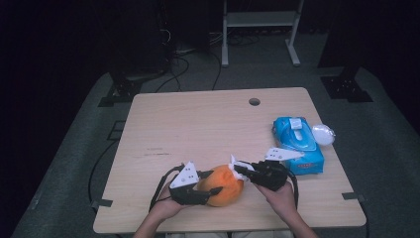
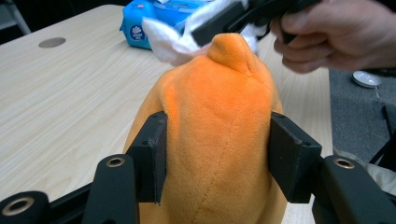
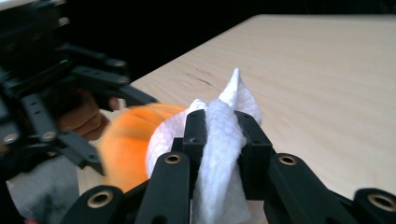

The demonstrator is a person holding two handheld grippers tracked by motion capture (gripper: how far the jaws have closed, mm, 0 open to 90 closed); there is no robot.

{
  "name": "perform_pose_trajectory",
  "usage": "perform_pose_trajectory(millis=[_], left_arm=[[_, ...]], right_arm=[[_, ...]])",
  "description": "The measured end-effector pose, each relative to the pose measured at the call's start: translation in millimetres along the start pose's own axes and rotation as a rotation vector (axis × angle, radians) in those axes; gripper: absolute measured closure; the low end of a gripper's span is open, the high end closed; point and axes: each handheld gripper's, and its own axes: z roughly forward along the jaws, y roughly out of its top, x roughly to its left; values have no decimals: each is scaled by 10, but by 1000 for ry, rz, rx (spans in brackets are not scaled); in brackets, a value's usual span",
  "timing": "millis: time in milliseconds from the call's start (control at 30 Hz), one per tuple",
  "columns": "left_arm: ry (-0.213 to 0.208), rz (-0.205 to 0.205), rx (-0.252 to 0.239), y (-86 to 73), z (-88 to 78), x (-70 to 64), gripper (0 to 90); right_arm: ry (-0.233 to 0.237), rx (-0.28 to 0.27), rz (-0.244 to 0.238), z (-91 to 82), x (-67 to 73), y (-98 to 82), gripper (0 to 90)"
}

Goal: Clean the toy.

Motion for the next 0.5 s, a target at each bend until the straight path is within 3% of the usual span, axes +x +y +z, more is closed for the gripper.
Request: perform_pose_trajectory(millis=[100, 233, 367, 433, 500], left_arm=[[2, -13, -4, 8, -2, 11, 441], [17, -40, -1, 40, -17, 33, 442], [36, -18, 23, 79, -27, 2, 443], [30, -20, 20, 82, -30, -4, 444], [24, -19, 13, 62, -18, 6, 441]], right_arm=[[-10, -14, -17, -40, 29, 52, 756], [40, -58, -61, -93, 236, 167, 757], [59, -66, -118, -63, 411, 212, 756], [30, -42, -154, -35, 434, 204, 756], [23, -30, -135, -14, 391, 176, 757]])
